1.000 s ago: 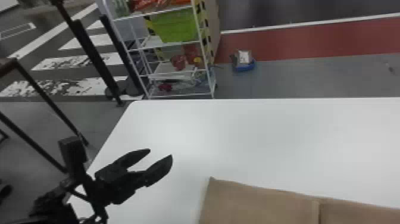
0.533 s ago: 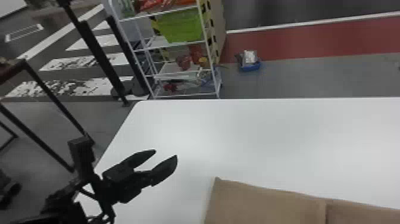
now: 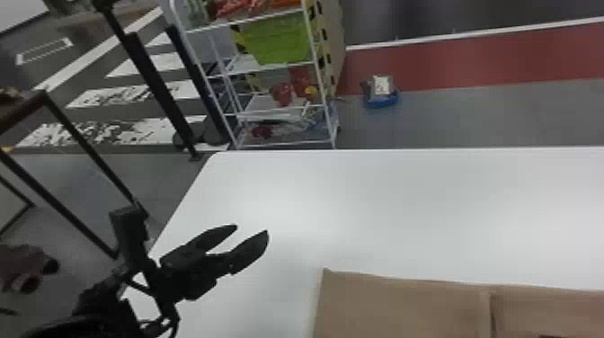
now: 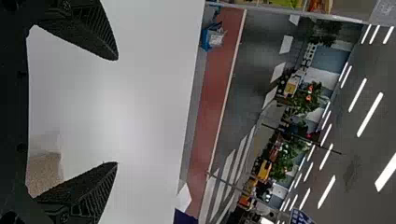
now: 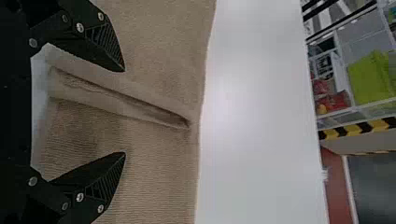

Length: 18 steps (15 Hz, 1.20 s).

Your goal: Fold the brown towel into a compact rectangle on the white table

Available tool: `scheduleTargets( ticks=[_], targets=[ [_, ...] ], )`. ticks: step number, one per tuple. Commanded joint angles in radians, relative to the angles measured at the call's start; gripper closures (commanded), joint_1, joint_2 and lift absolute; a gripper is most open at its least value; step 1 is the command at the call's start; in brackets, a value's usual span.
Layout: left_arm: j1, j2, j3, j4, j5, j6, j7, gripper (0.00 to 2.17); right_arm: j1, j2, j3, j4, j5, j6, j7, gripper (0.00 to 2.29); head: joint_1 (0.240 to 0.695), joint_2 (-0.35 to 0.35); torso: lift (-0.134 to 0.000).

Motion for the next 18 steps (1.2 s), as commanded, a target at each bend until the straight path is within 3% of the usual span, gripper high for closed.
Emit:
scheduleTargets(
  ticks=[1, 11, 15, 18],
  targets=[
    [-0.005, -0.004, -0.004, 0.000, -0.001, 0.003, 0.002, 0.09, -0.011, 0.000, 0.002, 0.010, -0.003, -0.065, 0.003, 0.28, 0.695, 0.348, -0.124],
    [-0.009, -0.004, 0.002, 0.000, -0.007, 0.003, -0.014, 0.09, -0.031, -0.011, 0.089, 0.082, 0.041, -0.046, -0.003, 0.33, 0.695, 0.350, -0.124],
    [-0.006, -0.004, 0.011, 0.002, -0.006, 0.003, -0.020, 0.09, -0.066, -0.010, 0.114, 0.084, 0.041, 0.074, -0.009, 0.38, 0.695, 0.350, -0.124],
    [-0.005, -0.004, 0.019, 0.000, 0.003, 0.003, -0.023, 0.09, -0.066, -0.011, 0.115, 0.082, 0.041, 0.080, -0.021, 0.38, 0.695, 0.350, -0.124]
  ],
)
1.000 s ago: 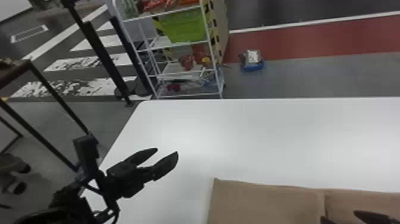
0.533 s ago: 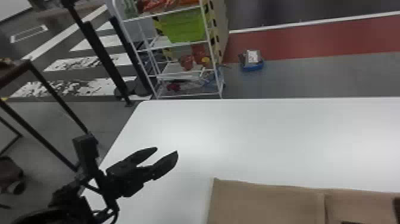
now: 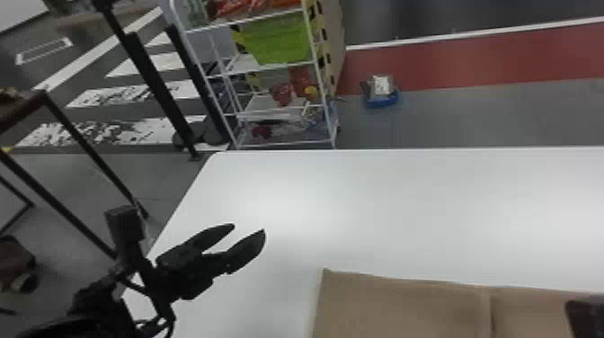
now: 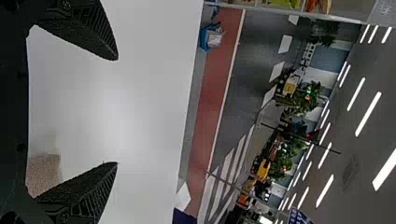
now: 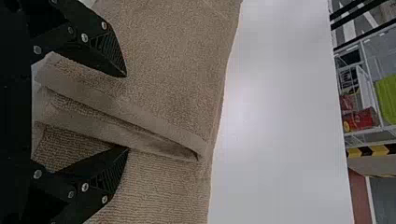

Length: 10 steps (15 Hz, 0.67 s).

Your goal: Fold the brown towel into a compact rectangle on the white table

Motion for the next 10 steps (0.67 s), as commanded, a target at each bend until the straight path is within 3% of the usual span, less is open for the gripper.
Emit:
scheduleTargets(
  ticks=[1, 2, 6, 10],
  targets=[
    [0.000, -0.004, 0.002, -0.001, 0.004, 0.000, -0.002, 0.09, -0.001, -0.001, 0.000, -0.001, -0.001, 0.004, -0.001, 0.38, 0.695, 0.350, -0.124],
    [0.002, -0.004, 0.002, -0.002, 0.005, 0.003, -0.002, 0.09, -0.001, -0.001, 0.002, -0.001, -0.001, 0.004, 0.000, 0.40, 0.695, 0.350, -0.124],
    [0.003, -0.004, 0.002, -0.001, 0.005, 0.000, -0.002, 0.09, -0.001, -0.006, 0.011, -0.007, -0.005, -0.018, 0.014, 1.08, 0.695, 0.350, -0.124],
    [0.005, -0.004, 0.004, -0.002, 0.008, 0.003, -0.003, 0.09, 0.001, -0.006, 0.020, -0.010, -0.005, -0.039, 0.011, 1.12, 0.695, 0.350, -0.124]
  ],
)
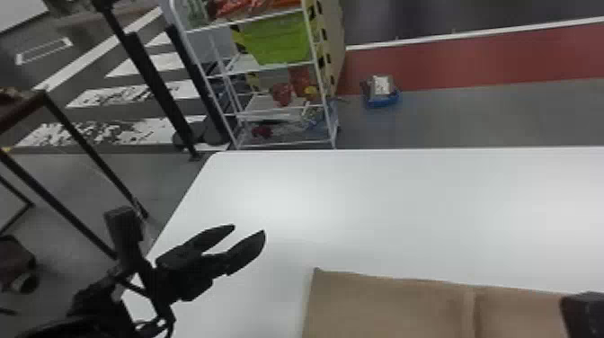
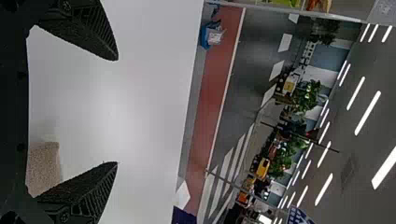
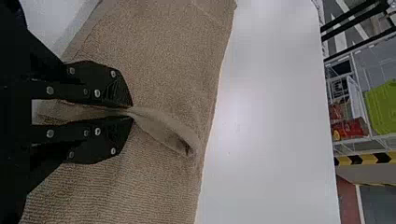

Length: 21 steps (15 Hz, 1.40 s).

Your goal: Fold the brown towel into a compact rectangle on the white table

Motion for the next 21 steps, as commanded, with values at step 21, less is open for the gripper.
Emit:
scheduleTargets(
  ticks=[21],
  targets=[
    [0.000, -0.004, 0.004, -0.015, 0.004, 0.048, -0.008, 0.10, -0.024, -0.003, 0.059, -0.083, 0.047, 0.035, -0.011, 1.10, 0.695, 0.350, -0.124]
  ],
)
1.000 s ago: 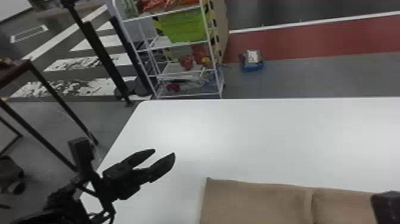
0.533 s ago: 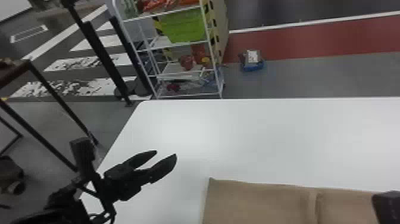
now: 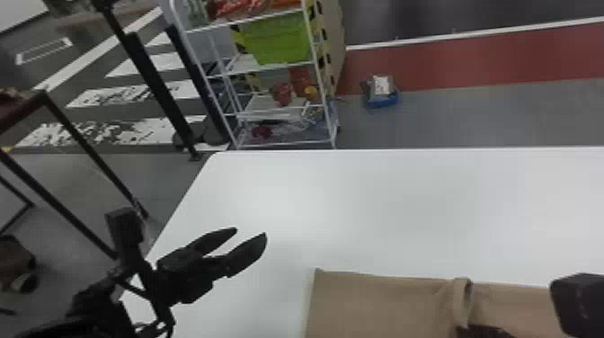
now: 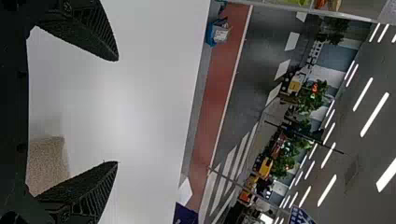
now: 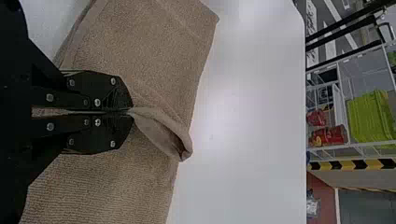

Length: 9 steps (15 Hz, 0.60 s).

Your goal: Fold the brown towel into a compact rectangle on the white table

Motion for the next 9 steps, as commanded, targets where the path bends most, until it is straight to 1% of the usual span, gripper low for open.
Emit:
scheduleTargets(
  ticks=[1, 5, 9],
  targets=[
    [0.002, -0.004, 0.003, -0.002, 0.000, 0.004, -0.002, 0.10, 0.016, -0.008, 0.005, -0.045, 0.005, 0.004, 0.000, 1.10, 0.695, 0.350, -0.124],
    [0.006, -0.004, 0.009, -0.005, 0.003, 0.004, -0.002, 0.10, 0.075, -0.044, -0.047, -0.140, -0.003, 0.013, 0.002, 1.10, 0.695, 0.350, -0.124],
    [0.012, -0.004, 0.009, -0.019, 0.003, 0.010, -0.002, 0.10, 0.121, -0.069, -0.157, -0.210, -0.053, 0.007, 0.000, 1.10, 0.695, 0.350, -0.124]
  ],
)
